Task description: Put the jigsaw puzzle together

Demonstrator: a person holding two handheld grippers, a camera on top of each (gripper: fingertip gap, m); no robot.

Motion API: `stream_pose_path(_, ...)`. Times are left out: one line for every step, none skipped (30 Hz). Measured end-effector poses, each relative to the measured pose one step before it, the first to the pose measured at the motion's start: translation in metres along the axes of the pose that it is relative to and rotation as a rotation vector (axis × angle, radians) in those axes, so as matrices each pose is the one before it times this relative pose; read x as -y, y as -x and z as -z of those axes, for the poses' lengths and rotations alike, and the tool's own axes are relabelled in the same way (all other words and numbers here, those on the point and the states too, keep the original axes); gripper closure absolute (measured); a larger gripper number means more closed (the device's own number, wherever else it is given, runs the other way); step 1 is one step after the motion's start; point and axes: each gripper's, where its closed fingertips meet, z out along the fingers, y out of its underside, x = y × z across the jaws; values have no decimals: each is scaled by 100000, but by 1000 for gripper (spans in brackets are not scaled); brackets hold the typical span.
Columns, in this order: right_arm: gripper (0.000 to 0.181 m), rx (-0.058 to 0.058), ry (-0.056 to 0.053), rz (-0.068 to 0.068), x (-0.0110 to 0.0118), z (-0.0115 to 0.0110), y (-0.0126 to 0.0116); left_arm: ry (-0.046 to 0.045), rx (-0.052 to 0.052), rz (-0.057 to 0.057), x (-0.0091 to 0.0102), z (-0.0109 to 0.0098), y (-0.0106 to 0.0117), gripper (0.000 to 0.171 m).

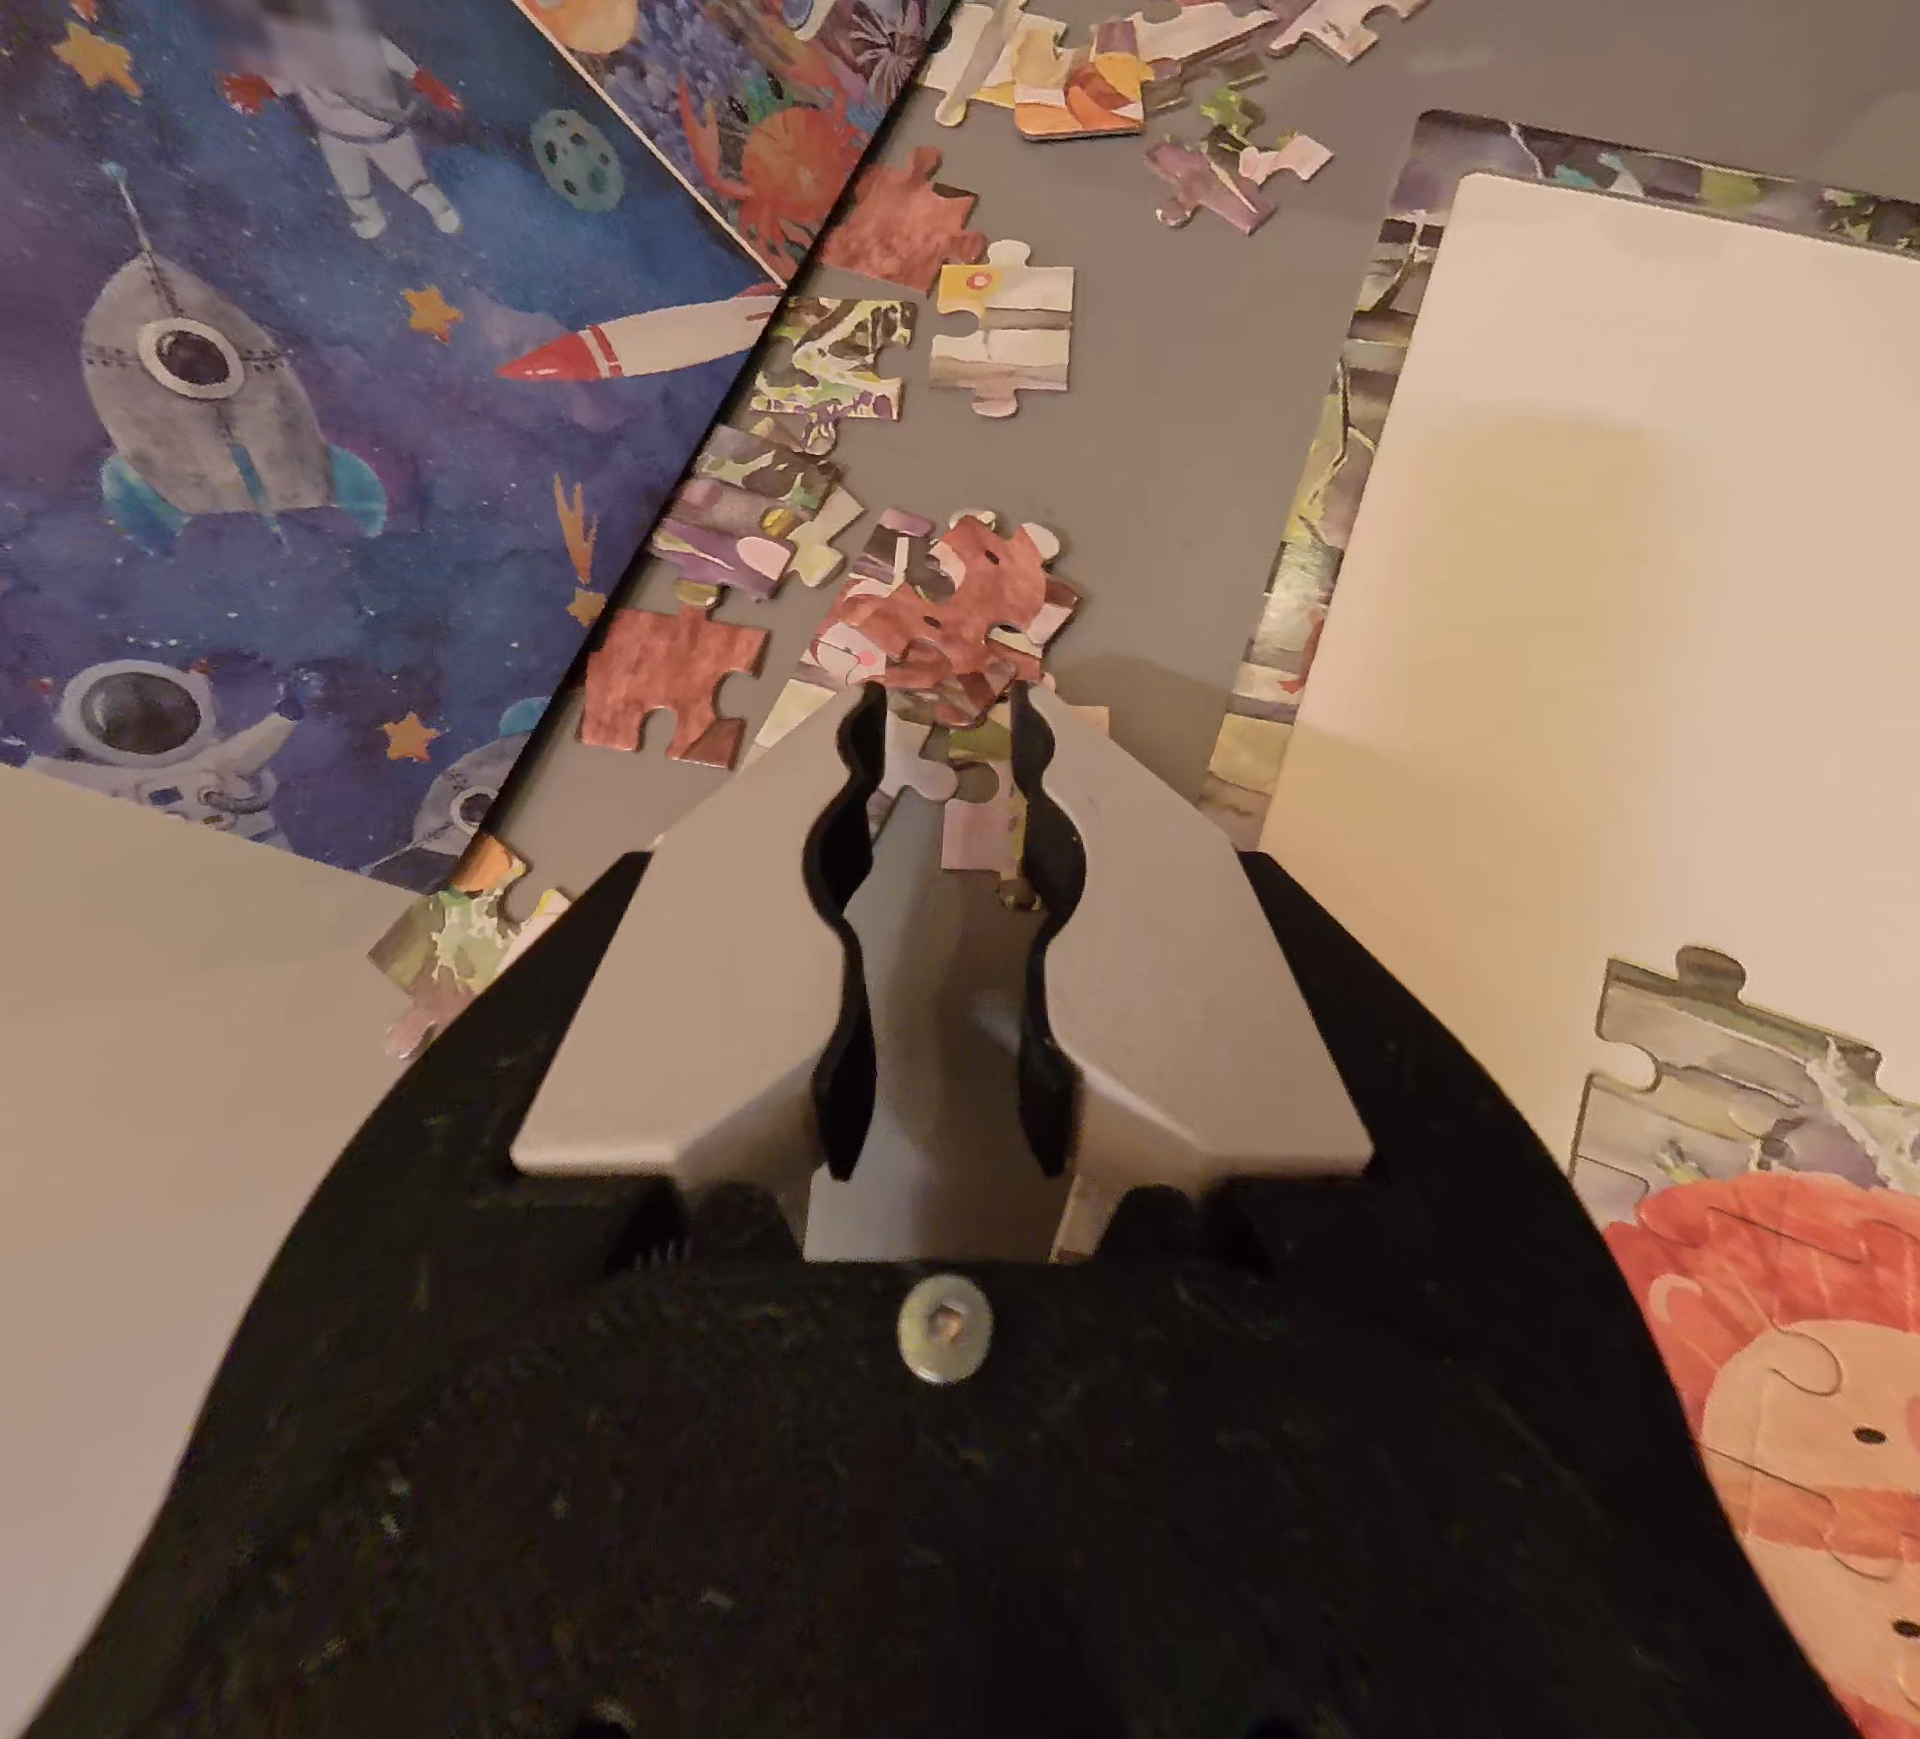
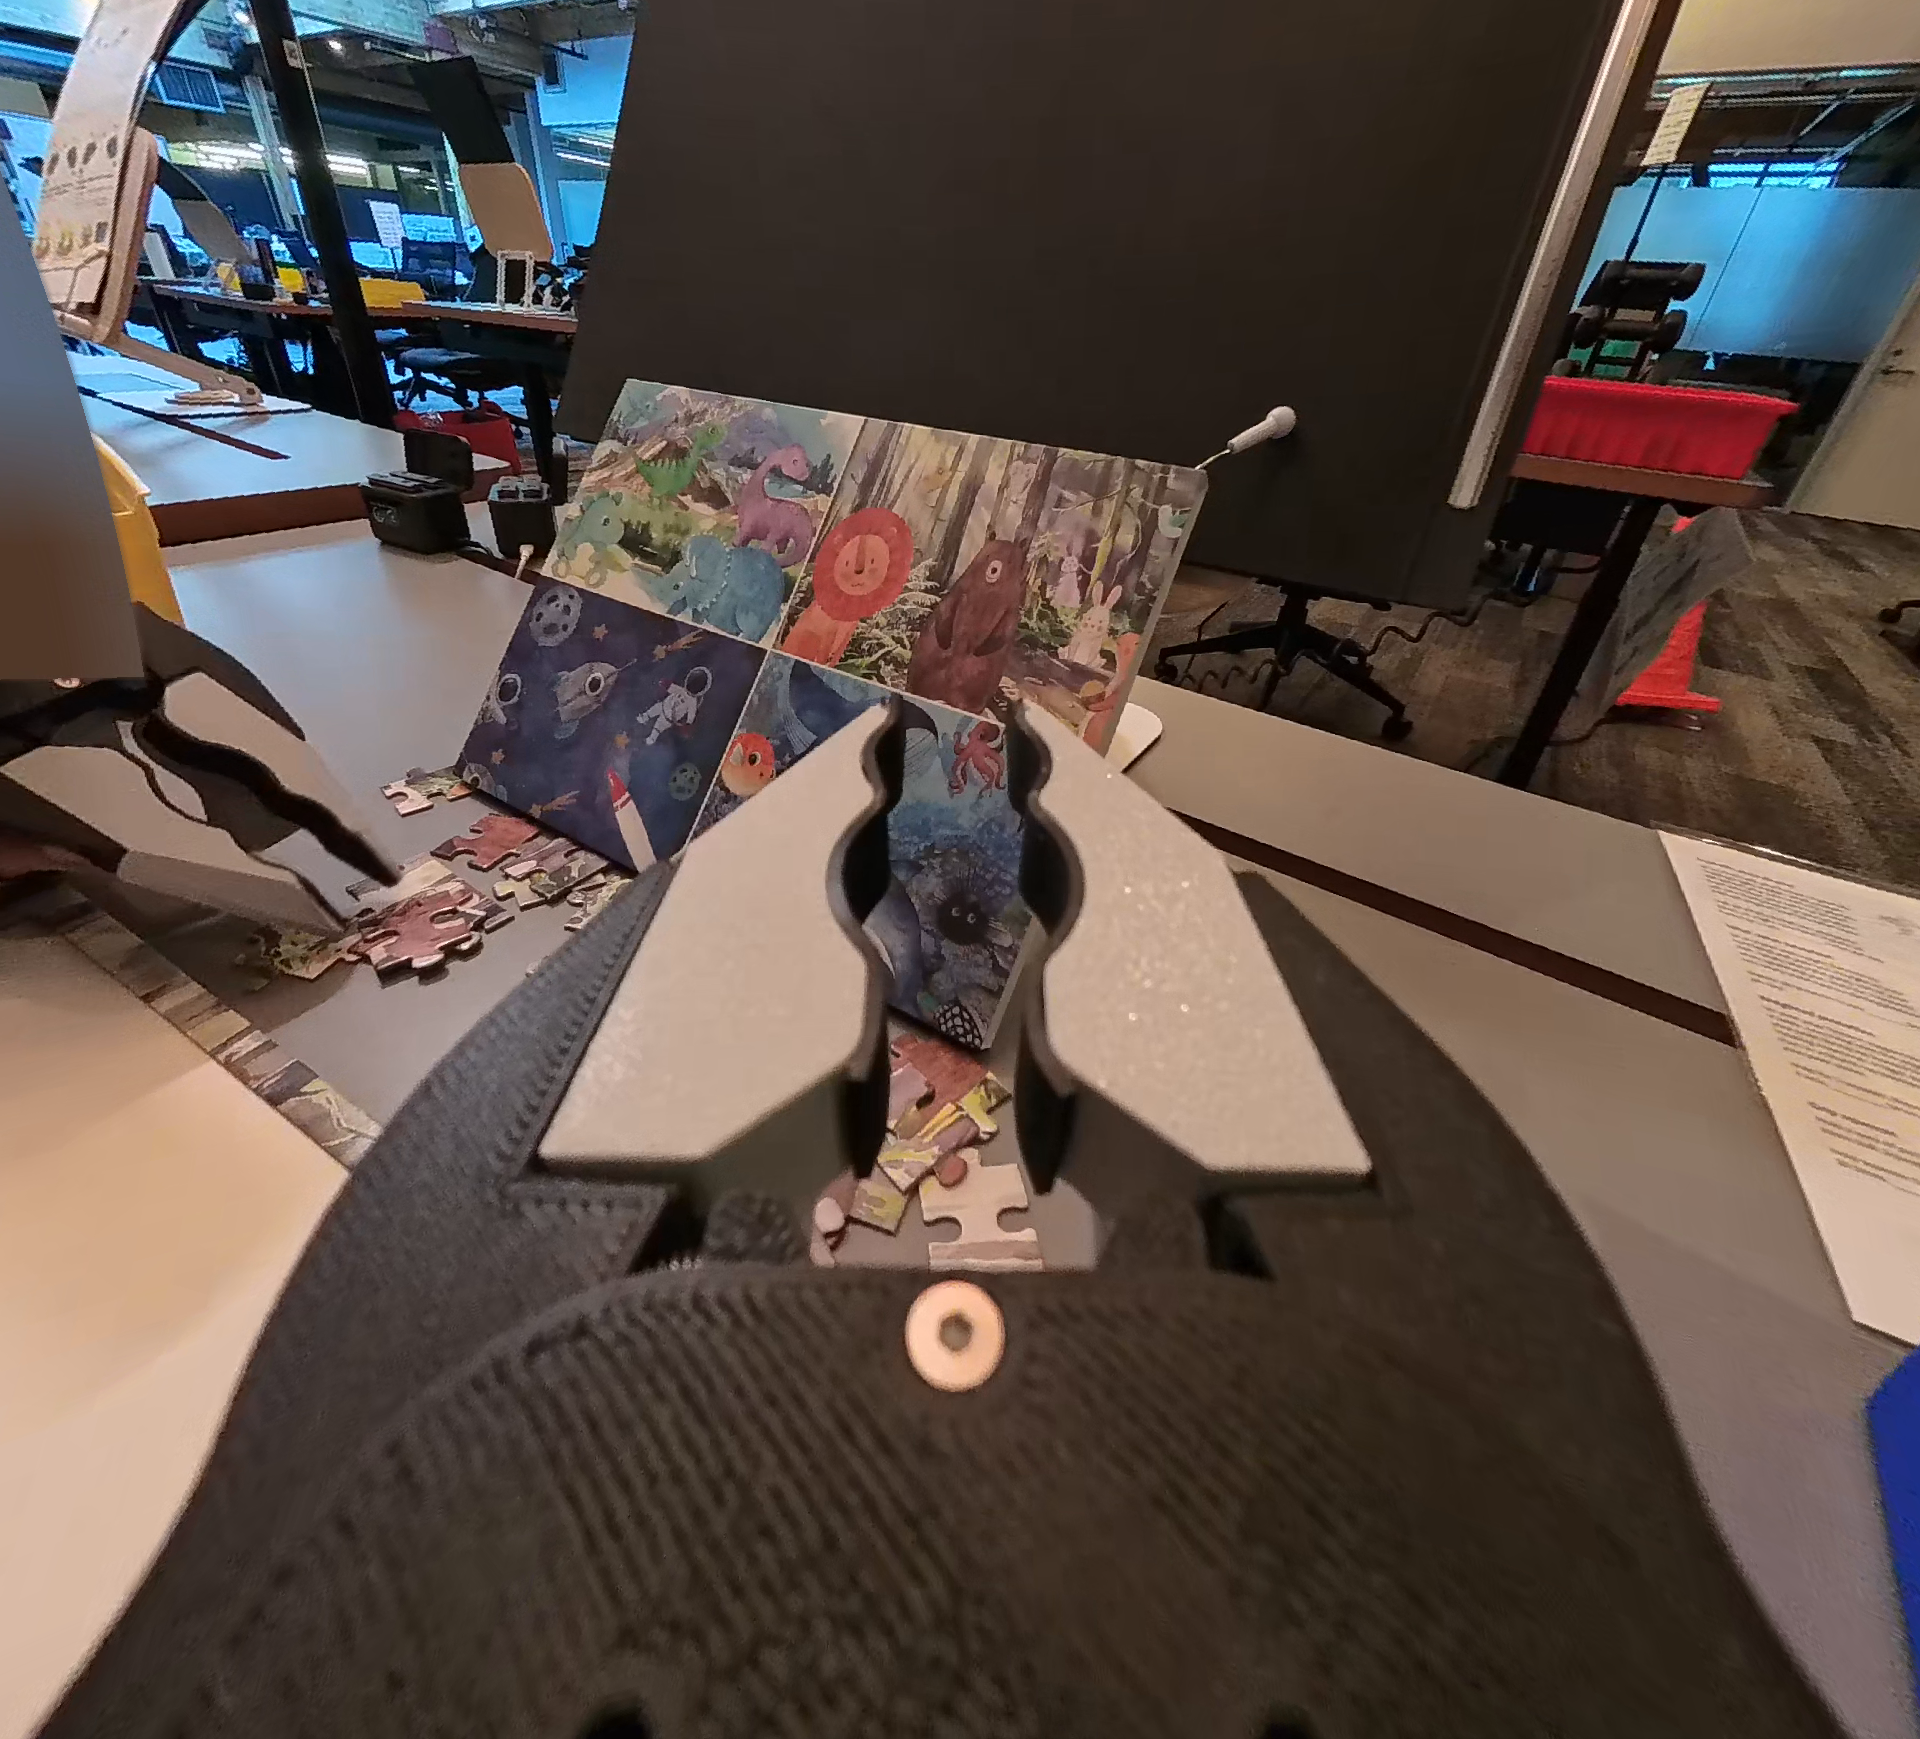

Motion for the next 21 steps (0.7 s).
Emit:
stream_pose_path(164, 48, 126, 44, -5, 71, -8, 337, -1367, 732, -51, -49, -184, 148)
stream_pose_path(164, 15, 167, 130, -4, 24, -23, 491, -2206, 957, -87, -109, -288, 148)
stream_pose_path(164, -58, 269, 276, -19, -10, -27, 821, -2140, 665, -120, -111, -285, 148)
stream_pose_path(164, -84, 311, 367, -33, -12, -15, 854, -1290, 158, -98, -78, -193, 148)
stream_pose_path(164, -98, 259, 383, -25, -36, 5, 41, -1025, -190, 4, -22, -204, 149)
stream_pose_path(164, -75, 147, 307, -28, -21, 20, -547, -1239, -110, 113, 11, -242, 150)
stream_pose_path(164, -11, 93, 155, -30, -25, 41, -698, -1493, 89, 155, -7, -280, 150)
stream_pose_path(164, 76, 126, -15, -56, -30, 46, -446, -1266, 84, 107, -21, -244, 150)
stream_pose_path(164, 195, 182, -180, -86, -55, 64, -262, -1108, -71, 83, -43, -225, 151)
stream_pose_path(164, 321, 205, -340, -100, -75, 88, -170, -1344, -391, 75, -61, -280, 150)
stream_pose_path(164, 527, 240, -471, -124, -85, 142, -174, -1529, -699, 87, -63, -333, 150)
stream_pose_path(164, 726, 366, -445, -150, -131, 199, -78, -1250, -848, 82, -71, -323, 150)
stream_pose_path(164, 764, 550, -150, -182, -144, 241, 151, -676, -948, 24, -71, -228, 149)
stream_pose_path(164, 676, 714, 261, -201, -159, 255, 203, 246, -978, 14, -31, -70, 149)
stream_pose_path(164, 561, 789, 617, -206, -154, 269, -266, 875, -848, 59, 9, 50, 150)
stream_pose_path(164, 470, 816, 885, -184, -153, 264, -785, 931, -418, 122, 81, 123, 150)
stream_pose_path(164, 397, 782, 1056, -164, -143, 254, -1031, 1243, 268, 143, 115, 231, 150)
stream_pose_path(164, 290, 721, 1147, -142, -120, 231, -1204, 1755, 660, 151, 141, 353, 148)
stream_pose_path(164, 223, 635, 1168, -107, -113, 203, -1188, 2500, 562, 130, 123, 491, 142)
stream_pose_path(164, 122, 573, 1131, -99, -91, 163, -811, 2971, 361, 42, 51, 561, 136)
stream_pose_path(164, -43, 527, 1034, -95, -74, 112, -148, 2053, 637, -16, 0, 432, 130)
